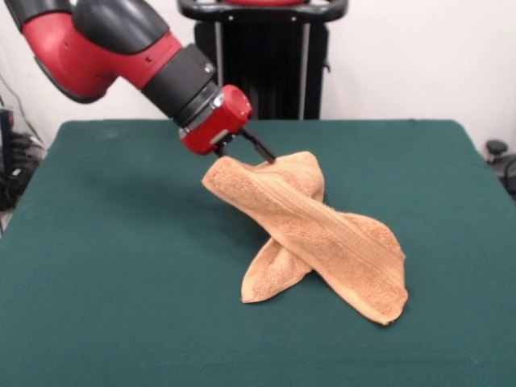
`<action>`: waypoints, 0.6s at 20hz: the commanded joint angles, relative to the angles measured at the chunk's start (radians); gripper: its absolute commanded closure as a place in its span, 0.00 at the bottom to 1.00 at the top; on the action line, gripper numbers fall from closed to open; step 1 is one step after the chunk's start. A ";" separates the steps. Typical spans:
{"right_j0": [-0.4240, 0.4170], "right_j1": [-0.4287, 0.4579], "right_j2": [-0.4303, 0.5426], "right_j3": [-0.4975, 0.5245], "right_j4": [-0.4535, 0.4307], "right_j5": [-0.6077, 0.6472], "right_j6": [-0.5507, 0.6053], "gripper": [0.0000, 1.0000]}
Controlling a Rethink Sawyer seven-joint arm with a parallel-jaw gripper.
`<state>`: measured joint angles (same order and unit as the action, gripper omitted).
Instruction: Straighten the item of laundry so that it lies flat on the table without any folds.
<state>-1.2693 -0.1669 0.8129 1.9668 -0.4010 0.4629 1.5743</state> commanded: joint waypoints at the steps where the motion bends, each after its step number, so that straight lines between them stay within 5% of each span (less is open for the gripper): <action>1: 0.059 0.002 0.051 -0.085 -0.041 0.093 -0.127 0.00; 10: 0.041 0.006 0.086 -0.075 -0.053 0.067 -0.119 0.00; 12: 0.013 0.044 0.114 -0.082 -0.091 -0.021 -0.136 0.00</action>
<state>-1.2760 -0.1563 0.8488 1.9673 -0.4257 0.4760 1.5743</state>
